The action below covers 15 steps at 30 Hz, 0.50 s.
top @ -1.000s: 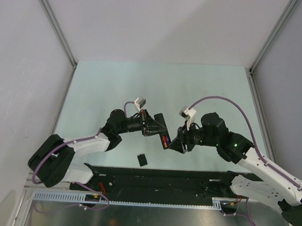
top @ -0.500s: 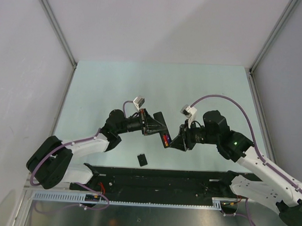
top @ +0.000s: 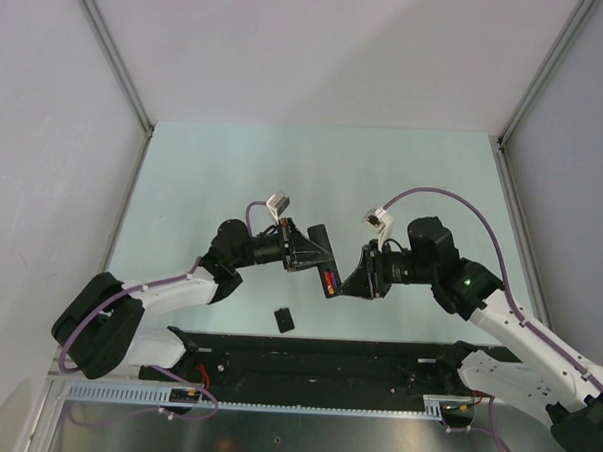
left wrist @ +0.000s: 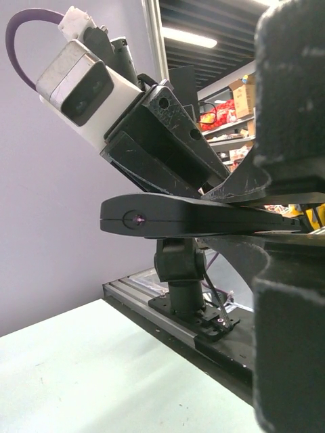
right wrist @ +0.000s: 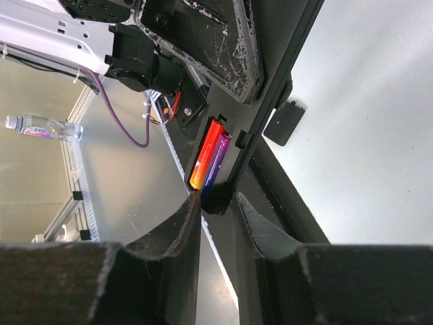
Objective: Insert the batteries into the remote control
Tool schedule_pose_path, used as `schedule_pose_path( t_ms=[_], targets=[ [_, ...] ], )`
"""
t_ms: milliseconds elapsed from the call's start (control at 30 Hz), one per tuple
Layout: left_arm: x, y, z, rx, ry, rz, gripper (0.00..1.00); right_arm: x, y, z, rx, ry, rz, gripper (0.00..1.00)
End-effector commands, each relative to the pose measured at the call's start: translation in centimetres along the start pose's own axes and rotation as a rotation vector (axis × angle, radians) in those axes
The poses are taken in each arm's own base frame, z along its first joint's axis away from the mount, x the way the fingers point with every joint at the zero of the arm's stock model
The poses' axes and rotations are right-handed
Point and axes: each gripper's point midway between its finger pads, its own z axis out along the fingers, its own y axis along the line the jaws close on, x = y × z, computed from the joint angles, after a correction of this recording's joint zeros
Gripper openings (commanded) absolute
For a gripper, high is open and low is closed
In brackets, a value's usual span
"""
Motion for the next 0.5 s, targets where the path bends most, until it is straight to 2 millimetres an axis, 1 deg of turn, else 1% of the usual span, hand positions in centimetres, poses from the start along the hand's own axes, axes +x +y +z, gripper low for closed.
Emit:
schedule_pose_path(
  t_ms=[0, 67, 167, 200, 267, 467],
  targets=[
    [1.8, -4.8, 0.1, 0.132, 0.086, 0.083, 0.00, -2.5, 0.0, 0.5, -0.003, -0.089, -0.036, 0.17],
    [1.7, -4.7, 0.1, 0.131, 0.084, 0.082, 0.00, -2.3, -0.1, 0.5, 0.001, -0.081, -0.029, 0.19],
    [1.7, -4.6, 0.2, 0.129, 0.081, 0.086, 0.00, -2.6, 0.2, 0.2, -0.006, -0.099, -0.026, 0.30],
    [1.7, -4.5, 0.2, 0.127, 0.081, 0.084, 0.00, -2.7, 0.3, 0.1, -0.007, -0.100, -0.019, 0.38],
    [1.7, -4.2, 0.2, 0.122, 0.080, 0.083, 0.00, -3.0, 0.6, -0.1, -0.014, -0.112, -0.006, 0.43],
    [1.7, -3.8, 0.2, 0.112, 0.077, 0.082, 0.00, -3.4, 1.0, -0.3, -0.023, -0.124, 0.011, 0.49]
  ],
)
